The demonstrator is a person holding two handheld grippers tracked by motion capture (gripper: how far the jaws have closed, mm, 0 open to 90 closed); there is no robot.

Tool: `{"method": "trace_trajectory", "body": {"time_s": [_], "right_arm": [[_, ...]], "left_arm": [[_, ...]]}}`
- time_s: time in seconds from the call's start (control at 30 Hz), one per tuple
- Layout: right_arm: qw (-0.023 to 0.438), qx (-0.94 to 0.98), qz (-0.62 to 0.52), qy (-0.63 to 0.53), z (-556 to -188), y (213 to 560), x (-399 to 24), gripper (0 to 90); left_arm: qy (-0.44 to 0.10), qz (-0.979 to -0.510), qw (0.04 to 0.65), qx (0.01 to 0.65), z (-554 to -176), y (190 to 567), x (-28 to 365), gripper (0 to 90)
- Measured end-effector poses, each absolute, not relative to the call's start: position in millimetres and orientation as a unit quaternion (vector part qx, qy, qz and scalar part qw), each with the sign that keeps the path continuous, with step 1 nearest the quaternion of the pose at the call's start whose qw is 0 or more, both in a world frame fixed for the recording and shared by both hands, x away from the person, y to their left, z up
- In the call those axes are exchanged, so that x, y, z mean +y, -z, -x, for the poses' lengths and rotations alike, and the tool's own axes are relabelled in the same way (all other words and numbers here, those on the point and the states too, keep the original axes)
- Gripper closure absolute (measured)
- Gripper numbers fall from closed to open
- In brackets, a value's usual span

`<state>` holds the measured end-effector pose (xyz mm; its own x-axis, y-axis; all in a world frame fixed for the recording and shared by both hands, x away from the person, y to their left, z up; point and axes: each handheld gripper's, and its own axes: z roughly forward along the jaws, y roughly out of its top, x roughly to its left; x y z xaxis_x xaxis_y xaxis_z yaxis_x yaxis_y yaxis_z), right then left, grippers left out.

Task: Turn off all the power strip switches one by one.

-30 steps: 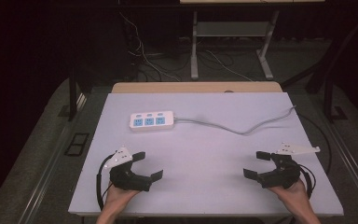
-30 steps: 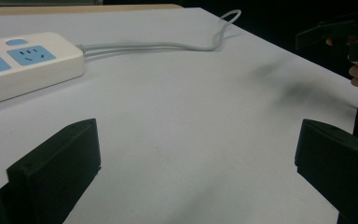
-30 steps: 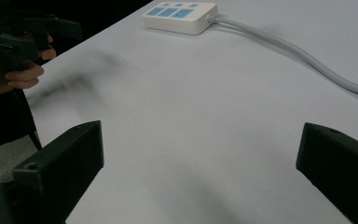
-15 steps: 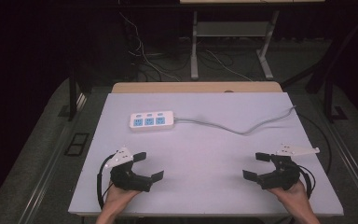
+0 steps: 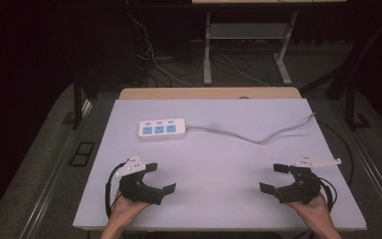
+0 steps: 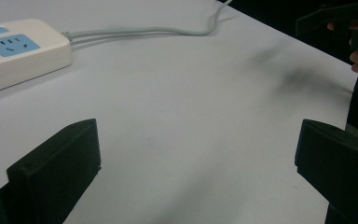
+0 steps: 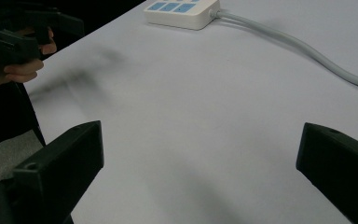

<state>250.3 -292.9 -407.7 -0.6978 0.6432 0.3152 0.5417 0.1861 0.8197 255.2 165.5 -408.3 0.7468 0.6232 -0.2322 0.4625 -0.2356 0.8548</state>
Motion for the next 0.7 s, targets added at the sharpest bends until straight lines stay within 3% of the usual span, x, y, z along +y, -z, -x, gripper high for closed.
{"method": "trace_trajectory", "body": {"time_s": [0.7], "right_arm": [[0.053,0.763,-0.392,-0.512,-250,407,-299,0.5]], "left_arm": [[-0.067,-0.806,0.476,0.346,-276,387,166,0.0]]}}
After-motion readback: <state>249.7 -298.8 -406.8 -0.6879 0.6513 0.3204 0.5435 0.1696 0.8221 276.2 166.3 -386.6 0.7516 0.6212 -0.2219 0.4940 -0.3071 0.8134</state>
